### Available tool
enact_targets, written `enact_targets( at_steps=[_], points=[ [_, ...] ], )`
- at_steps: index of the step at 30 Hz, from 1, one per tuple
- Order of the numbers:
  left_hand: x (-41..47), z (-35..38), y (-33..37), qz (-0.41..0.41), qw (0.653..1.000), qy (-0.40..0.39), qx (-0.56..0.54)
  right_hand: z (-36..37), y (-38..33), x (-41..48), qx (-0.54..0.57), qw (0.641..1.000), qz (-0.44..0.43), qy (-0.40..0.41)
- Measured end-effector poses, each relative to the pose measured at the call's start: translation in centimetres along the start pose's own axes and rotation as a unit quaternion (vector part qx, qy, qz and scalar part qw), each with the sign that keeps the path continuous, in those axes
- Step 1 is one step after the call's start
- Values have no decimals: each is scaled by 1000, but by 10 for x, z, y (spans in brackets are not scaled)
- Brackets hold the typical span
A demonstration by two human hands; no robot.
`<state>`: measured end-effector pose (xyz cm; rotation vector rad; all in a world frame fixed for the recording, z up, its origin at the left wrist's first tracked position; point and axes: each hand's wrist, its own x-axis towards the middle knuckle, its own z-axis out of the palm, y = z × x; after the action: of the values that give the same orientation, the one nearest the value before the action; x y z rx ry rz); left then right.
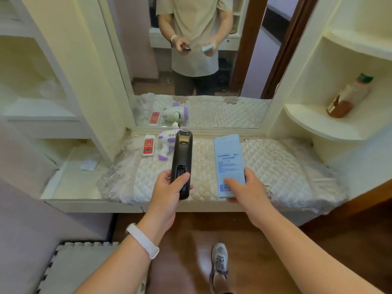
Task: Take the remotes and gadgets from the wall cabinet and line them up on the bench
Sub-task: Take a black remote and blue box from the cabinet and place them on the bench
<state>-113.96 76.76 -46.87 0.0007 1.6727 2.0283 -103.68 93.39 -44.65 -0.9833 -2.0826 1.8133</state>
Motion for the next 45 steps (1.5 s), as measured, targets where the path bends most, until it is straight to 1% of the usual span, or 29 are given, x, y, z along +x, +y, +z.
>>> enact_targets(
  at_steps=[5,11,14,17,23,27,32,38,45],
  points=[
    [66,37,3,-28,999,33,7,-14,8,86,18,999,46,-21],
    [139,89,6,-43,995,65,56,-42,18,175,24,995,86,-47],
    [170,102,-2,-53,992,80,80,-51,30,211,12,992,106,-63],
    [194,106,-16,-81,988,94,90,-54,42,241,-1,990,126,-69],
    [227,107,-39,-134,982,94,92,-50,62,276,-17,982,170,-75],
    [249,102,-57,-167,974,77,131,-39,68,298,-35,978,192,-78],
    [281,97,-78,-205,963,74,161,-26,74,318,-56,970,226,-74],
    [322,100,-102,-202,951,69,225,-3,87,344,-83,962,255,-48],
    [332,93,-113,-170,946,53,269,15,102,353,-119,960,253,-27]
  ],
)
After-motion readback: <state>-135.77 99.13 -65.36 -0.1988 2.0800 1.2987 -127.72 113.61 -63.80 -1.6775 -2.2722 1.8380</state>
